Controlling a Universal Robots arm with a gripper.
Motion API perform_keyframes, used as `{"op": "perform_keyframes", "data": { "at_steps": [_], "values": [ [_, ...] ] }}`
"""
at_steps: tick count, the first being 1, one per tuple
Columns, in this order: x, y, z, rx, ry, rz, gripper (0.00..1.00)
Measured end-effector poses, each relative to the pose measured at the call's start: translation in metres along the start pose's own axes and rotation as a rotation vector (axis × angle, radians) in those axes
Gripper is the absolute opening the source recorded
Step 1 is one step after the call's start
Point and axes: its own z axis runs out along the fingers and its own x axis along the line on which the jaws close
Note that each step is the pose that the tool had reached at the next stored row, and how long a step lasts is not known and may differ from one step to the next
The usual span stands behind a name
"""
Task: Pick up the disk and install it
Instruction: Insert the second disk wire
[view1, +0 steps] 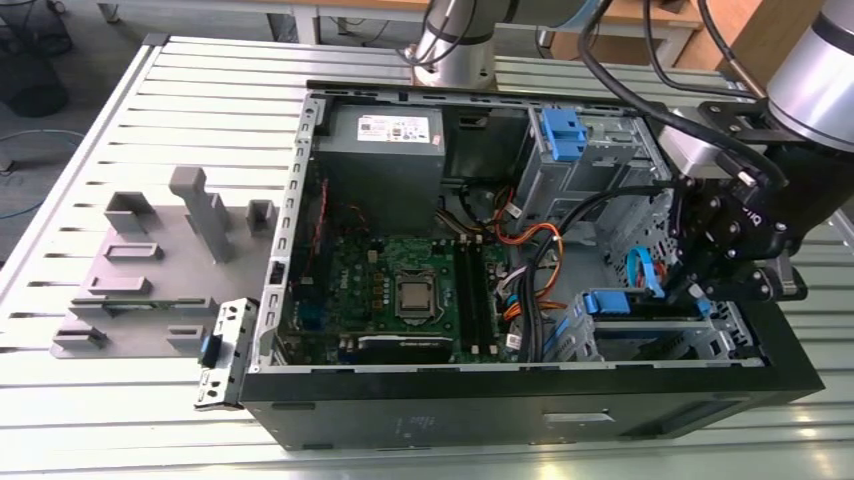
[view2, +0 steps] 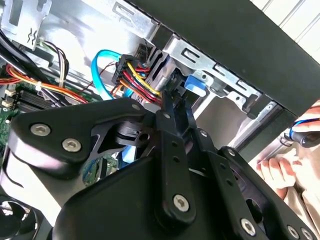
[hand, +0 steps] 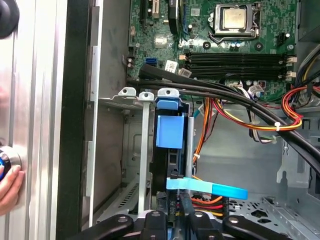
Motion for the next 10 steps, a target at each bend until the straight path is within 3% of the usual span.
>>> {"op": "perform_keyframes", "data": {
  "at_steps": [10],
  "values": [
    [0.0028, 0.0002, -0.025, 0.0, -0.0002, 0.0, 0.24]
  ]
}}
